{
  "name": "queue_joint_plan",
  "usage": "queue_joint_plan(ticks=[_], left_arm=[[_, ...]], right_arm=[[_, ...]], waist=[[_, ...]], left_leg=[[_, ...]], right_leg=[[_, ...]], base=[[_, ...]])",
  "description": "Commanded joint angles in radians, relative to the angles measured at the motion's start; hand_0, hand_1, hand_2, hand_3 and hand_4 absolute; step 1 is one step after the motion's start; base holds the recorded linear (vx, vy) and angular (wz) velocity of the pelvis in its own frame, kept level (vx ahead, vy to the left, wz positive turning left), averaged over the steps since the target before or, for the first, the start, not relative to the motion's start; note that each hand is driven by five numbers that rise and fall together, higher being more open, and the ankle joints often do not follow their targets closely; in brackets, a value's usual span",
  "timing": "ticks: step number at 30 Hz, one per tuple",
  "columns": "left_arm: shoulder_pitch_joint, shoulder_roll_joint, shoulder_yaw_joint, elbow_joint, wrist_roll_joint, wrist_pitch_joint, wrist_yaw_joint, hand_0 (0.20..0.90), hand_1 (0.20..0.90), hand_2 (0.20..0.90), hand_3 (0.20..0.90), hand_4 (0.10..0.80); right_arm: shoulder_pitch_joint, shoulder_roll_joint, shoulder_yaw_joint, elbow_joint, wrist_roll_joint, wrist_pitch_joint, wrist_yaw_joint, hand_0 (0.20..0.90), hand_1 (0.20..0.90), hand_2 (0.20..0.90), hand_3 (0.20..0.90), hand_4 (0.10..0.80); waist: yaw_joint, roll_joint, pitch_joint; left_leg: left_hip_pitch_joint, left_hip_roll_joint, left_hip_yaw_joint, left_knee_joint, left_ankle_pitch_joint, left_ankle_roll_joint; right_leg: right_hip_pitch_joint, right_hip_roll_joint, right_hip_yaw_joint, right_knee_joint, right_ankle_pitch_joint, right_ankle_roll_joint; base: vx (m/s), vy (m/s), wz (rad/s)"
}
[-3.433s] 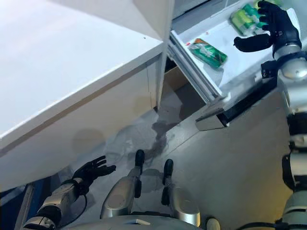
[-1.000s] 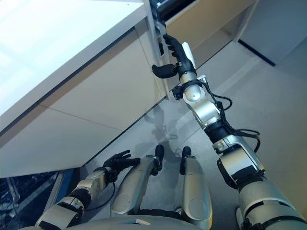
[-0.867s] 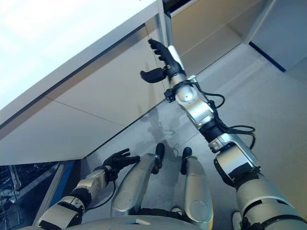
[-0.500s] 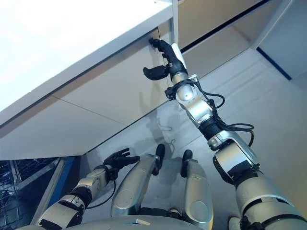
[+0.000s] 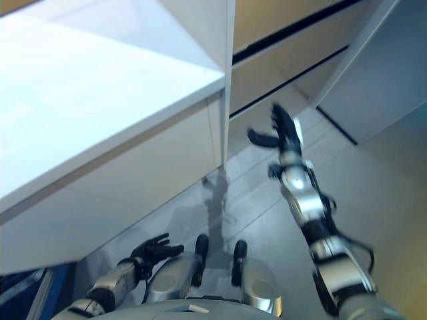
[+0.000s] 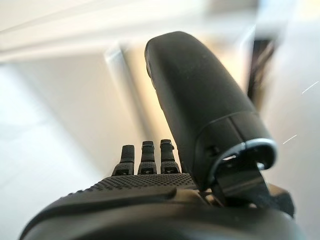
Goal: Put drinks into fridge and close the fridge
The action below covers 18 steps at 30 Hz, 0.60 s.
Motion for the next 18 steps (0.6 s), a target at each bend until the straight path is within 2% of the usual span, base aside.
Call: queue_joint_plan(ticks=[1, 2, 7, 11, 12, 14, 18], left_arm=[[0.053, -0.013, 0.014, -0.002, 0.041, -0.029, -0.024, 0.900, 0.900, 0.900, 0.900, 0.800], [0.054, -0.008, 0.021, 0.008, 0.043, -0.029, -0.033, 0.900, 0.900, 0.900, 0.900, 0.800], [0.048, 0.009, 0.029, 0.118, 0.069, -0.075, -0.119, 0.900, 0.900, 0.900, 0.900, 0.800], [0.034, -0.002, 0.029, 0.217, 0.073, -0.131, -0.135, 0.900, 0.900, 0.900, 0.900, 0.800], [0.031, -0.007, 0.036, 0.245, 0.093, -0.146, -0.145, 0.900, 0.900, 0.900, 0.900, 0.800], [0.027, -0.015, 0.032, 0.273, 0.099, -0.154, -0.147, 0.900, 0.900, 0.900, 0.900, 0.800], [0.023, -0.026, 0.039, 0.302, 0.111, -0.174, -0.148, 0.900, 0.900, 0.900, 0.900, 0.800]], right_arm=[[0.111, -0.012, 0.018, 0.051, -0.099, -0.042, 0.085, 0.900, 0.900, 0.900, 0.900, 0.800], [0.140, -0.003, 0.019, 0.104, -0.098, -0.016, 0.093, 0.900, 0.900, 0.900, 0.900, 0.800], [0.211, 0.026, -0.012, 0.411, -0.128, -0.043, 0.151, 0.900, 0.900, 0.900, 0.900, 0.800], [0.236, 0.073, -0.047, 0.622, -0.115, -0.053, 0.200, 0.900, 0.900, 0.900, 0.900, 0.800], [0.244, 0.090, -0.052, 0.690, -0.140, -0.007, 0.237, 0.900, 0.900, 0.900, 0.900, 0.800], [0.248, 0.105, -0.043, 0.764, -0.170, 0.026, 0.295, 0.900, 0.900, 0.900, 0.900, 0.800], [0.250, 0.119, -0.026, 0.835, -0.193, 0.073, 0.333, 0.900, 0.900, 0.900, 0.900, 0.800]], waist=[[-0.061, 0.016, -0.159], [-0.067, 0.015, -0.170], [-0.083, 0.017, -0.205], [-0.088, 0.019, -0.216], [-0.090, 0.019, -0.218], [-0.089, 0.020, -0.218], [-0.083, 0.023, -0.216]], left_leg=[[-0.002, 0.010, 0.079, 0.019, -0.088, -0.001], [0.009, 0.012, 0.086, 0.001, -0.084, -0.001], [0.039, 0.021, 0.094, -0.063, -0.066, -0.002], [0.049, 0.024, 0.087, -0.094, -0.056, -0.003], [0.052, 0.025, 0.090, -0.095, -0.057, -0.004], [0.049, 0.027, 0.093, -0.088, -0.060, -0.003], [0.052, 0.025, 0.085, -0.084, -0.066, -0.001]], right_leg=[[-0.012, -0.001, 0.041, -0.083, 0.080, 0.060], [-0.007, 0.003, 0.044, -0.094, 0.085, 0.063], [0.006, 0.024, 0.056, -0.104, 0.080, 0.066], [0.013, 0.036, 0.065, -0.111, 0.075, 0.065], [0.014, 0.036, 0.066, -0.110, 0.072, 0.065], [0.014, 0.035, 0.067, -0.108, 0.069, 0.063], [0.022, 0.036, 0.065, -0.108, 0.063, 0.062]], base=[[-0.071, 0.014, -0.39], [-0.076, 0.015, -0.42], [-0.034, 0.000, -0.19], [-0.028, -0.016, -0.04], [-0.016, -0.012, -0.05], [-0.021, -0.008, -0.08], [-0.006, 0.006, -0.08]])
